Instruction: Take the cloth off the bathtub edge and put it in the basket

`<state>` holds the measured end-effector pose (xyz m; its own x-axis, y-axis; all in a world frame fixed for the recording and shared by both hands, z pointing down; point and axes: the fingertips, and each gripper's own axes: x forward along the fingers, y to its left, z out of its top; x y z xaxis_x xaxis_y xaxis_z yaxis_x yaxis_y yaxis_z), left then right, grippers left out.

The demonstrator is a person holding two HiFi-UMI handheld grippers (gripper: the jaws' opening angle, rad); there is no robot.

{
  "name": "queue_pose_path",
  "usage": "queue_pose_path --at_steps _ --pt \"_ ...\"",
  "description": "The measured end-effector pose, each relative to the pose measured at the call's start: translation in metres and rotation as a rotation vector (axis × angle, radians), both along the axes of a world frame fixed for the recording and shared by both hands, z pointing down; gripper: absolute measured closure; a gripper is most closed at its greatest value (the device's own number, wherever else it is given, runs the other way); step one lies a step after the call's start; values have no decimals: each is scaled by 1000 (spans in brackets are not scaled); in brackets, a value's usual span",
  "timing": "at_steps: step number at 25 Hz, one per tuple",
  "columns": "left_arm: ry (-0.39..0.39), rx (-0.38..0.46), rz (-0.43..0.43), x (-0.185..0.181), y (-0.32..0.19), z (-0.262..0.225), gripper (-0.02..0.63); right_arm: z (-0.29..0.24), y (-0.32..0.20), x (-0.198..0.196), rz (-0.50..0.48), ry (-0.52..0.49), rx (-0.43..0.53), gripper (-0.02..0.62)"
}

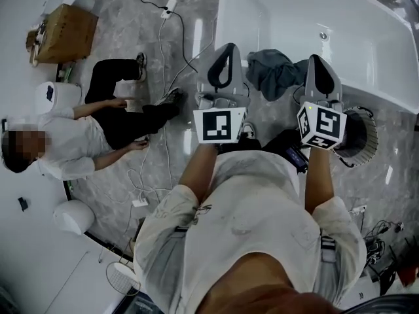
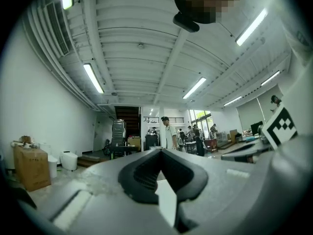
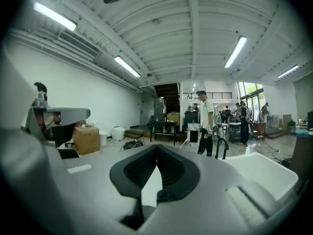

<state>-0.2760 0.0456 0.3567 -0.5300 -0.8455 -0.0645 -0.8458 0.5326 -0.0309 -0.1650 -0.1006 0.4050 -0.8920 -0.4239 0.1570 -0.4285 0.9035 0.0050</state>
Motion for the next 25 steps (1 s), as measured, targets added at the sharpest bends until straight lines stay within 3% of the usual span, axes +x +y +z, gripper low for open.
queue_pose_path --at_steps 8,11,14,18,22,25 --pt "43 -38 -5 -14 -16 77 604 151 -11 -23 -17 204 -123 588" --pt "63 -65 1 -17 -24 107 604 218 -12 -31 -62 284 -217 506" --pt "113 -108 8 -14 -27 137 604 283 -11 -38 -118 393 -296 380" --pt "147 -137 16 -14 -26 167 604 365 -9 -51 -173 572 -326 217" --pt "194 -161 17 -12 -24 191 604 425 -15 -63 -201 688 -320 63" --pt "222 -183 12 -11 -23 208 604 457 -23 -66 -218 786 -298 28"
